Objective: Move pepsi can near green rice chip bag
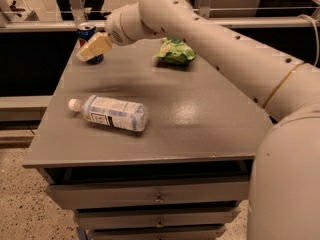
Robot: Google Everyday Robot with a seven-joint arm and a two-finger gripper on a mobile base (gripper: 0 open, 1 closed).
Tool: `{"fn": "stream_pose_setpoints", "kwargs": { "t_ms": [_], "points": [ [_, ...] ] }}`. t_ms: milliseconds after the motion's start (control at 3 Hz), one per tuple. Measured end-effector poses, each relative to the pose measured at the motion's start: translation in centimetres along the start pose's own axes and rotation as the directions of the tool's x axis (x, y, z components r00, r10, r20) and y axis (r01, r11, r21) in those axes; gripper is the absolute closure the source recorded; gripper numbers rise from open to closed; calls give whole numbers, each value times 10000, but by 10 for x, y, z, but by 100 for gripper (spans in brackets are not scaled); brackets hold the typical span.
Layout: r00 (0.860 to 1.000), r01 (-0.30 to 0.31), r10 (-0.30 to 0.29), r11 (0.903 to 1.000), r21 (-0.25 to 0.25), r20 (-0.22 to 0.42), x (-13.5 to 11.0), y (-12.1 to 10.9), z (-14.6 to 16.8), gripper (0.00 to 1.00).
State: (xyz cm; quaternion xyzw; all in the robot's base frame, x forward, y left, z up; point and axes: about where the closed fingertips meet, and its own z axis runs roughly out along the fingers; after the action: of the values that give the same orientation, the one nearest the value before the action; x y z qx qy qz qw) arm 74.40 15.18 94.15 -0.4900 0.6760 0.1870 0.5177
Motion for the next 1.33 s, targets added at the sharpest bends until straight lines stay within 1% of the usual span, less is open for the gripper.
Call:
{"fn": "stream_pose_setpoints", "kwargs": {
  "t_ms": [333, 667, 1000, 1333],
  "points": [
    [9993, -228, 229, 9997, -52, 298, -1, -3, 35, 0],
    [9973, -380, 384, 9992, -80, 623, 1, -12, 65, 0],
    [9947, -639, 648, 9979, -137, 801, 4, -17, 85, 0],
    [9904, -1035, 1053, 9943, -238, 891, 8, -20, 92, 25]
  ]
}}
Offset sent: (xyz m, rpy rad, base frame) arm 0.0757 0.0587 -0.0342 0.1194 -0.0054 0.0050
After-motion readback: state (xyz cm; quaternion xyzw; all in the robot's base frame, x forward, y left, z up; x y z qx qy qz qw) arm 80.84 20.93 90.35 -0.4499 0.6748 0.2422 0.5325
